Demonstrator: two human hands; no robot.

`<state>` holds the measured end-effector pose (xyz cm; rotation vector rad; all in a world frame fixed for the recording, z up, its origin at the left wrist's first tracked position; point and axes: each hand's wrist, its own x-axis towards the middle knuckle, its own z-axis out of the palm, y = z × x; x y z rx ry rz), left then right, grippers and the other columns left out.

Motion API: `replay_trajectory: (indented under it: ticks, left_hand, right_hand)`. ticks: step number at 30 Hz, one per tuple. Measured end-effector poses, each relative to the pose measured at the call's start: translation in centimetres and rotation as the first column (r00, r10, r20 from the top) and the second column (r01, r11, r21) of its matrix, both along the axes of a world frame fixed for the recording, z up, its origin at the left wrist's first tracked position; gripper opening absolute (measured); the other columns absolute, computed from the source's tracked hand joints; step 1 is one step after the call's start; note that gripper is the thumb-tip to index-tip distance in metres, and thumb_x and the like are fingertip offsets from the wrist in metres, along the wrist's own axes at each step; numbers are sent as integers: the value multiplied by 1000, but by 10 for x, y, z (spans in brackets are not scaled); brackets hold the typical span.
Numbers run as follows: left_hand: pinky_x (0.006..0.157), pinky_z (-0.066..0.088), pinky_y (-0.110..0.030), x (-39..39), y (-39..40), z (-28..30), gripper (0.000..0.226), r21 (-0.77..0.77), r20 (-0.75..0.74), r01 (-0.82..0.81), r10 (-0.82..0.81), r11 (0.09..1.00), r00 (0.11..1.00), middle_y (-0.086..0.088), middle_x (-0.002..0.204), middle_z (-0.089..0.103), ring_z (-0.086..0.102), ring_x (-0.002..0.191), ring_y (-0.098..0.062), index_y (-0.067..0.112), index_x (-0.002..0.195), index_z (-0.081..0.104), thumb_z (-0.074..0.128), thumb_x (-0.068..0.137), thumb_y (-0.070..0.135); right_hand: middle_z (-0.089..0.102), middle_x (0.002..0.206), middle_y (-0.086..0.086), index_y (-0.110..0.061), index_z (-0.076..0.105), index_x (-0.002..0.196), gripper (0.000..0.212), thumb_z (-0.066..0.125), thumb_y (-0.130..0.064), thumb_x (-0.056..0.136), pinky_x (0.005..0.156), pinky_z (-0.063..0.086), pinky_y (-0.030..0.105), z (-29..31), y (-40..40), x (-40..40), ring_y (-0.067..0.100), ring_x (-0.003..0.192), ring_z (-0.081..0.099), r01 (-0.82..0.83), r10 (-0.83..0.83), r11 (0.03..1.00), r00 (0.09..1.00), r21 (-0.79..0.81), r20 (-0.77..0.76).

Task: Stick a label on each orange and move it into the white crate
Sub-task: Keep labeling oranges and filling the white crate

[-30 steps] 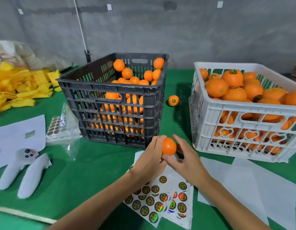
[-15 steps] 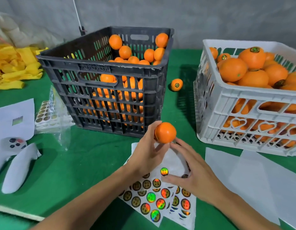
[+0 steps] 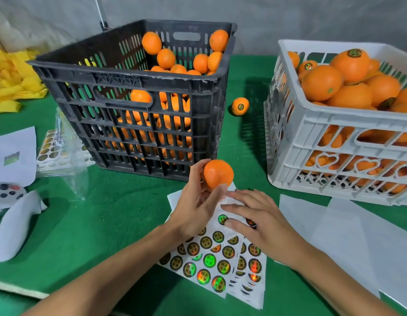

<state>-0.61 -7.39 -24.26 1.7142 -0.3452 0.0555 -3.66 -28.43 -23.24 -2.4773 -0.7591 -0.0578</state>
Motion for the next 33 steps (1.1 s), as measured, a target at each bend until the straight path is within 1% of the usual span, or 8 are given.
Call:
replay_trajectory:
  ticks: [4,7,11,16,24,26,30,33]
  left_hand:
    - [95,50,-18,1,0,-3,60,-23,3,31,-31,999,1000,-4,124,65,68,114,-15,41,148,29,60,99,57]
    - [98,48,-17,1,0,-3,58,-38,8,50,-49,998,999,-10,123,65,66,116,-16,41,148,28,57,101,56]
    - [97,48,-18,-1,1,0,61,-65,10,39,-38,997,999,1,128,61,63,118,-14,38,149,29,58,99,58]
    - [98,49,-20,-1,1,3,62,-87,23,17,-15,996,1000,24,129,55,60,121,-10,38,148,30,59,98,59]
    - [99,49,-21,4,2,-2,63,-70,0,29,-29,997,1000,21,130,56,61,122,-14,38,152,26,59,101,54]
    - [98,49,-20,4,3,-3,64,-53,3,37,-37,998,999,20,130,56,61,122,-14,37,154,24,59,102,52]
    - [98,50,-21,5,2,-3,65,-27,-7,43,-44,999,999,13,130,57,63,120,-16,40,153,24,59,101,54]
    - [96,54,-30,4,3,-3,65,-9,-21,53,-53,999,998,7,125,61,68,112,-20,44,151,24,60,99,58]
  right_hand:
    - [51,146,-20,-31,70,127,33,62,-47,99,117,28,38,2,2,0,5,136,42,-20,18,999,1000,47,25]
    - [48,147,-26,-36,70,126,37,69,-52,92,118,22,31,2,2,0,4,139,38,-5,15,992,996,122,-87]
    - [43,149,-32,-44,65,133,51,71,-61,85,118,18,28,0,3,2,0,141,32,19,1,993,985,117,-171]
    - [49,145,-29,-45,69,127,47,66,-64,84,118,23,35,0,10,3,0,136,36,80,-57,988,984,129,-170]
    - [56,135,-31,-42,78,109,23,80,-41,86,107,34,30,3,14,1,-2,129,40,181,-99,945,952,272,-290]
    - [60,129,-32,-39,81,100,15,81,-31,88,93,45,27,4,15,2,-3,120,45,236,-102,905,928,354,-357]
    - [69,120,-25,-29,82,91,5,78,-25,91,82,54,42,5,19,1,15,98,59,319,-108,827,898,464,-426]
    - [77,104,-9,-26,79,93,8,74,-33,93,74,56,28,11,19,3,16,85,70,510,-189,556,847,657,-497]
